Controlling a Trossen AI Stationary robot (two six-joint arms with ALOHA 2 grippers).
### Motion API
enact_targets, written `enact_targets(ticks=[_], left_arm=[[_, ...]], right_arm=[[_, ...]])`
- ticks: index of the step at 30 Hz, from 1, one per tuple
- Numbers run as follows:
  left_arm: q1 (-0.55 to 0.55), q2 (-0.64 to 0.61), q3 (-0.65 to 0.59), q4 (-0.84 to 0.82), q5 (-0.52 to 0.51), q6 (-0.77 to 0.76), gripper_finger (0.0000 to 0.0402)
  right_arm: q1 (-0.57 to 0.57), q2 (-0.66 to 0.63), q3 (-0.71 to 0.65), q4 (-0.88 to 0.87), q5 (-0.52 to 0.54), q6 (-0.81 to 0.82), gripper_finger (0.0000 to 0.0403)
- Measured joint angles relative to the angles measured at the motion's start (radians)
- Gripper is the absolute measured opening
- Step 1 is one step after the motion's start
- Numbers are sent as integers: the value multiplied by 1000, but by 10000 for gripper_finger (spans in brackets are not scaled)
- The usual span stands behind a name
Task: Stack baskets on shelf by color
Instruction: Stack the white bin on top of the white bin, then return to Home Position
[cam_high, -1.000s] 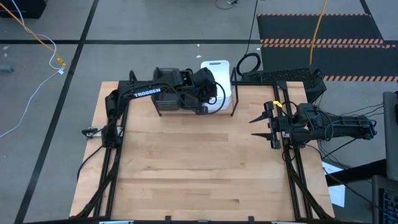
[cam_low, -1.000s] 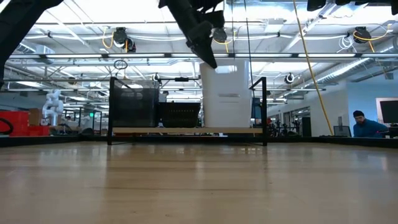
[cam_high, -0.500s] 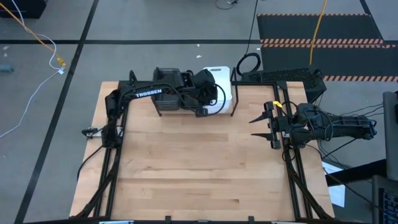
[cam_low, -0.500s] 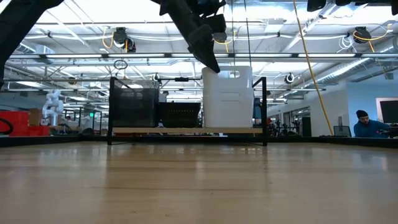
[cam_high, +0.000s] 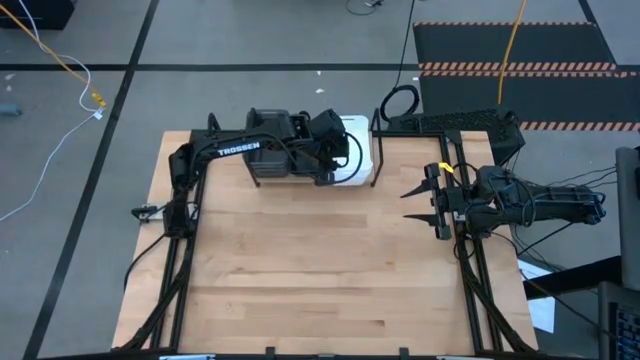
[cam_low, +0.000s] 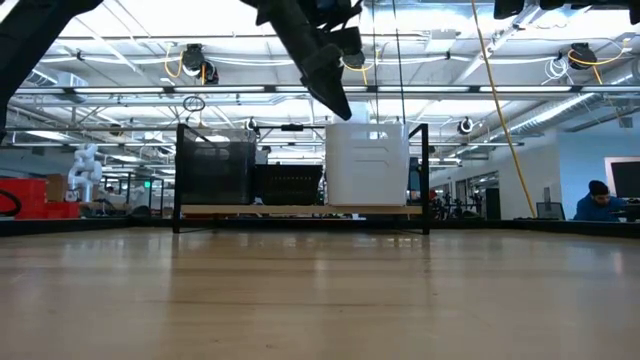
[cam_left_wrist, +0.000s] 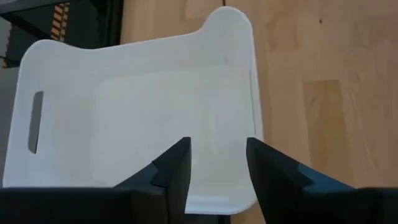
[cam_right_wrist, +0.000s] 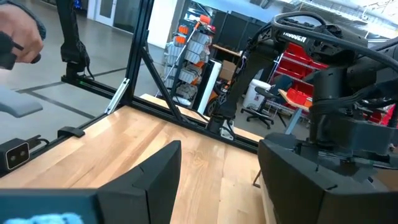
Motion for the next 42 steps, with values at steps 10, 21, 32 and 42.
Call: enact_targets(ticks=[10, 21, 32, 42], left_arm=[[-92, -75, 39, 73, 0, -70, 163], [-207, -28, -215, 312, -61, -64, 163], [-110, -29, -362, 433, -89, -107, 163], [-84, -37, -364, 520, -60, -82, 163]], right_arm=[[-2, 0, 0, -39, 127, -11, 208], [-2, 2, 0, -44, 179, 53, 208], [-2, 3, 0, -41, 179, 42, 208], [-2, 3, 0, -26, 189, 28, 208]])
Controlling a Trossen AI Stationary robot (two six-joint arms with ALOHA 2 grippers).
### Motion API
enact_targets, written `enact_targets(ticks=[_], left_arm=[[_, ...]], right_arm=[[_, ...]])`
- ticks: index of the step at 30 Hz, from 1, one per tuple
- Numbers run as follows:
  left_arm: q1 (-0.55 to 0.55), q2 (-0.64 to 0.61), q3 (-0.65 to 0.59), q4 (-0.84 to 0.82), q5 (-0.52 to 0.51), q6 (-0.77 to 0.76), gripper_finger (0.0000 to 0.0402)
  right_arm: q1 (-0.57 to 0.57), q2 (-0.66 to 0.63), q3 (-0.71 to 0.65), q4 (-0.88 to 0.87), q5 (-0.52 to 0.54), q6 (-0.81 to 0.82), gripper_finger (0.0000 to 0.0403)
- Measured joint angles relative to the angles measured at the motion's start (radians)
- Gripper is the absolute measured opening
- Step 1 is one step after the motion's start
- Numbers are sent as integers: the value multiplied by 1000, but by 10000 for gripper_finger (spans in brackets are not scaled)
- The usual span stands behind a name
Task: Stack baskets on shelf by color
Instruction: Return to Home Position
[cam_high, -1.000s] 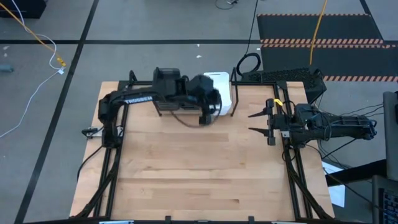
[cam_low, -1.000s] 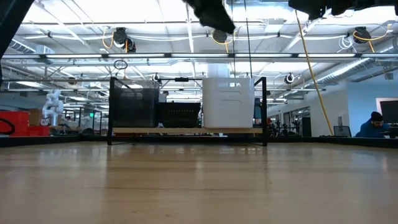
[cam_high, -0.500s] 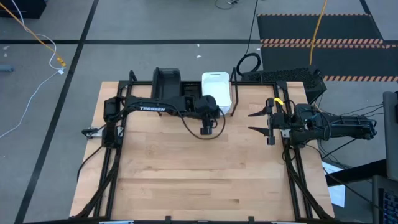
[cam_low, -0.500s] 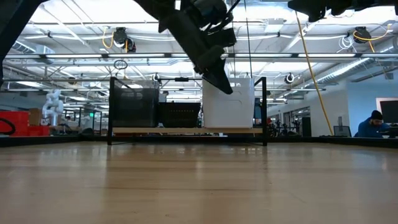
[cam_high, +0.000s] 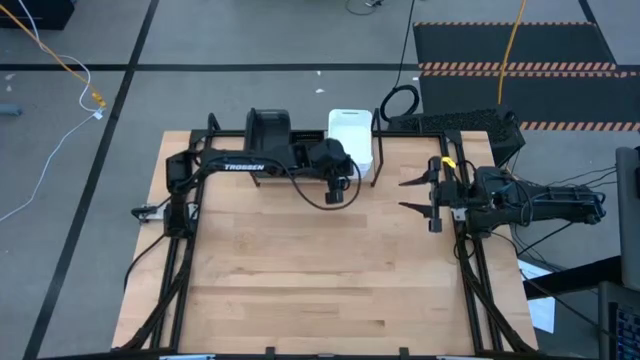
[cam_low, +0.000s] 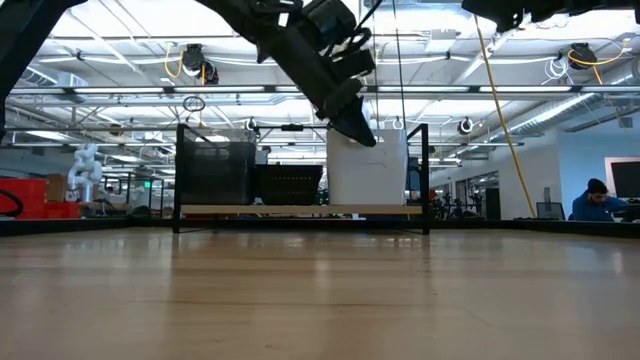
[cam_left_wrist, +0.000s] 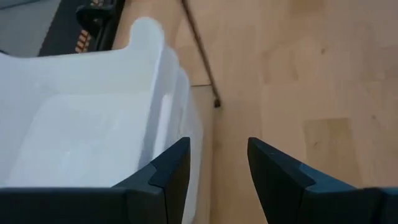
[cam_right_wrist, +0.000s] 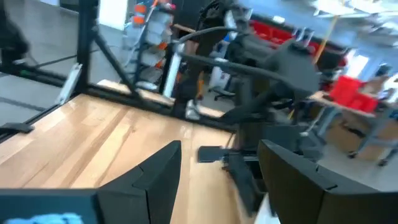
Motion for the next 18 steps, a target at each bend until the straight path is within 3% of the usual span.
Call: enact_targets(ticks=[7, 10, 13, 18], left_arm=[[-76, -164, -2, 4, 13, 17, 163], [-85, -264, -69, 84, 17, -15, 163], [-77, -401, -266, 250, 18, -31, 163], [-59, -641, -665, 570, 18, -96, 163]], right_arm=[[0, 21, -1, 148, 292, 116, 208], [0, 45, -21, 167, 326, 122, 202], [-1, 68, -22, 158, 219, 131, 165], [-10, 71, -28, 240, -29, 223, 35]])
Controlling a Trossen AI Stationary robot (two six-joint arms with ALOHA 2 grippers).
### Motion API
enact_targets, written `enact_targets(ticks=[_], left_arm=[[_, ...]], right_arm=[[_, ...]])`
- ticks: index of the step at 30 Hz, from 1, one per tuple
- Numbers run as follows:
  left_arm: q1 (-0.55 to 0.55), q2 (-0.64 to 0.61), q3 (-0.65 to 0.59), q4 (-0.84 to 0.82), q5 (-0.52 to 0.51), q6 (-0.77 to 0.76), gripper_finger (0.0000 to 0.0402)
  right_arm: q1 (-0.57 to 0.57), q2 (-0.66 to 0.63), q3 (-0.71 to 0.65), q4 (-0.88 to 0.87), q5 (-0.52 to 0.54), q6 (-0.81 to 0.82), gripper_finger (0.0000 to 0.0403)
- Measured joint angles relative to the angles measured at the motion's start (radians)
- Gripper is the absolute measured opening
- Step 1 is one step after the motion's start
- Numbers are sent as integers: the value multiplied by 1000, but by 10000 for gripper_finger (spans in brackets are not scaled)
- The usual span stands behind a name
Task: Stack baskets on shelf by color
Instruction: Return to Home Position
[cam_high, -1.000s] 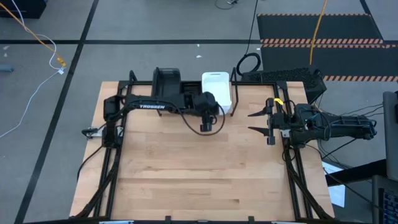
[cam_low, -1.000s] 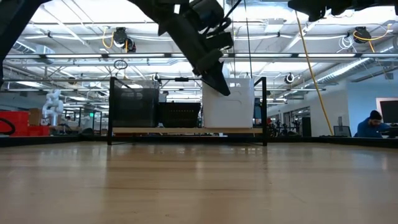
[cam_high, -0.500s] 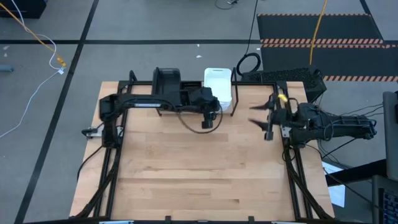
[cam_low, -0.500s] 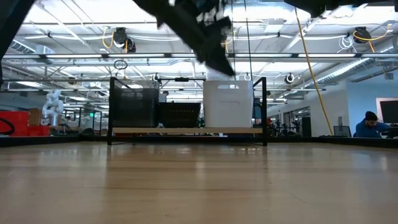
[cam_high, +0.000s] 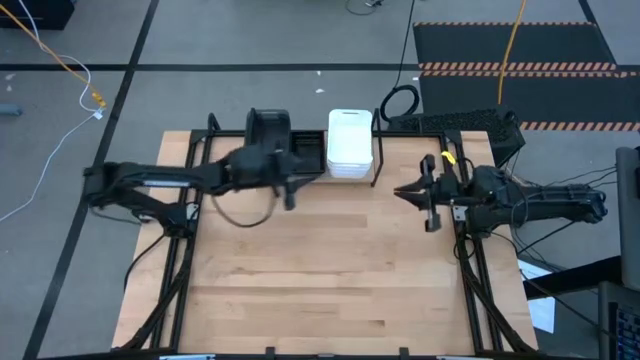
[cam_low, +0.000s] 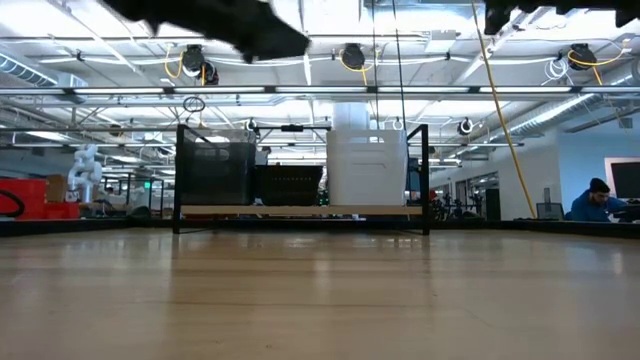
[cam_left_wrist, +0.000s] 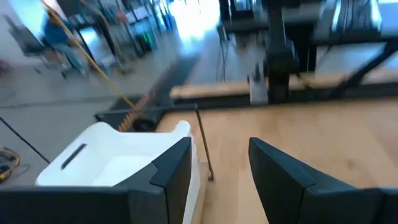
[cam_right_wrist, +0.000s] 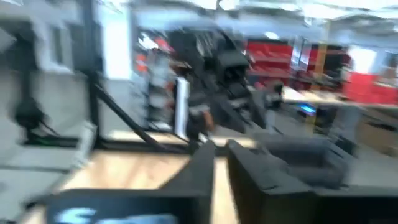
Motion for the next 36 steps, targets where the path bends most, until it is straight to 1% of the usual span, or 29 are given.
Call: enact_targets(ticks=[1, 2, 4, 6, 8, 11, 14, 19, 21, 23, 25, 27, 30, 33, 36], left_arm=[[0, -47, -69, 65, 0, -19, 163], [0, -95, -137, 117, 0, -39, 163], [0, -179, -245, 198, 0, -65, 163], [2, -261, -344, 232, -2, -87, 161], [15, -334, -424, 268, -12, -106, 151], [35, -429, -535, 315, -15, -139, 120], [40, -506, -640, 358, -6, -149, 80], [40, -611, -782, 462, 0, -147, 13], [41, -645, -828, 503, 7, -142, 6], [48, -672, -857, 544, 8, -142, 11], [58, -698, -878, 550, 8, -147, 17], [72, -716, -883, 523, 9, -162, 18], [83, -727, -883, 493, 22, -180, 8], [90, -727, -883, 462, 27, -197, 4], [95, -723, -883, 416, 27, -236, 13]], right_arm=[[0, 0, -15, 29, -33, 14, 18], [2, -1, -36, 47, -57, 35, 11], [5, -11, -72, 30, -61, 95, 14], [4, -37, -112, -9, -61, 118, 15], [2, -73, -154, -12, -56, 127, 9], [2, -145, -202, 32, -56, 99, 2], [2, -213, -242, 39, -47, 69, 3], [1, -308, -324, 38, -34, 69, 1], [1, -335, -361, 38, -34, 82, 1], [1, -360, -400, 49, -34, 95, 1], [1, -377, -435, 88, -34, 97, 1], [1, -392, -470, 131, -35, 96, 1], [2, -405, -508, 162, -36, 95, 1], [2, -411, -523, 132, -37, 98, 0], [2, -408, -523, 76, -36, 88, 0]])
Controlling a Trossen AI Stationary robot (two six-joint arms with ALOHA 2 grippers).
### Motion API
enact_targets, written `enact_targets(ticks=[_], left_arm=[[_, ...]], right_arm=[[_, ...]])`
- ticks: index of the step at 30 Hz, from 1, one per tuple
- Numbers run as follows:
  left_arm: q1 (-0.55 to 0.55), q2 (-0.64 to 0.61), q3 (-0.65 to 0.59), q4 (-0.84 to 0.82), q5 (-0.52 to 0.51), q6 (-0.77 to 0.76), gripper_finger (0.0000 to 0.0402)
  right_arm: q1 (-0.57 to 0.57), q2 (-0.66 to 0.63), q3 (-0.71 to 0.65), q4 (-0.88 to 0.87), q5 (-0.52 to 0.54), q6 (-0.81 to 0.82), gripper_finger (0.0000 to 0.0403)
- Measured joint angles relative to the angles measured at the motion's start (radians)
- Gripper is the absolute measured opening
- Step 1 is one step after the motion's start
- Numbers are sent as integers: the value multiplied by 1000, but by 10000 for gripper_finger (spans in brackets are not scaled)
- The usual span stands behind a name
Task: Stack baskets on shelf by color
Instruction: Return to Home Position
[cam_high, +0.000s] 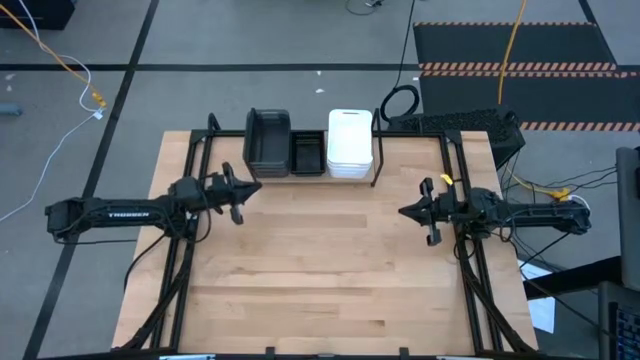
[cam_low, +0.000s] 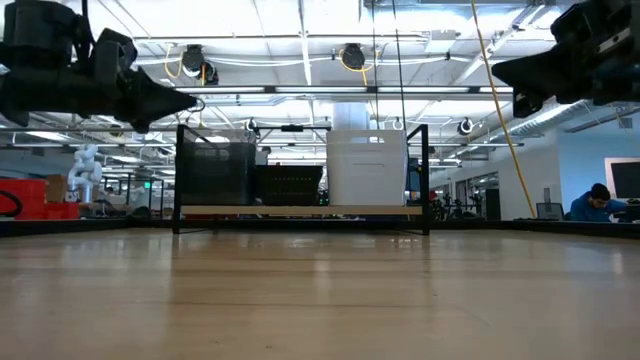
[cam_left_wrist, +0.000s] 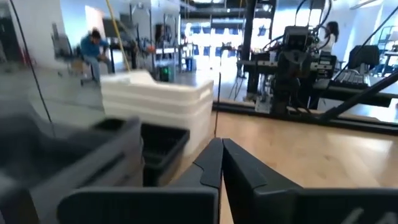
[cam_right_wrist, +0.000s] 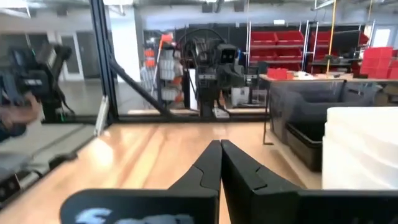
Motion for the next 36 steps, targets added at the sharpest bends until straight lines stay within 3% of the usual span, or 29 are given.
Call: enact_targets(ticks=[5, 13, 18, 22, 30, 36], left_arm=[[-37, 23, 0, -17, 1, -90, 15], [-83, 44, 0, -10, -77, -45, 12], [-71, -91, 0, -81, 7, -3, 9], [-59, -240, 0, -199, 13, -4, 5], [-65, -505, 0, -583, -116, -100, 5], [-86, -559, 2, -614, -132, -62, 13]], right_arm=[[0, -1, -1, -48, 3, -94, 0], [0, 1, -3, -53, 5, -101, 0], [0, 0, -3, -46, 6, -102, 0], [0, 0, -4, -46, 5, -102, 0], [0, 0, -4, -46, 3, -102, 0], [0, 0, -5, -46, 3, -102, 0]])
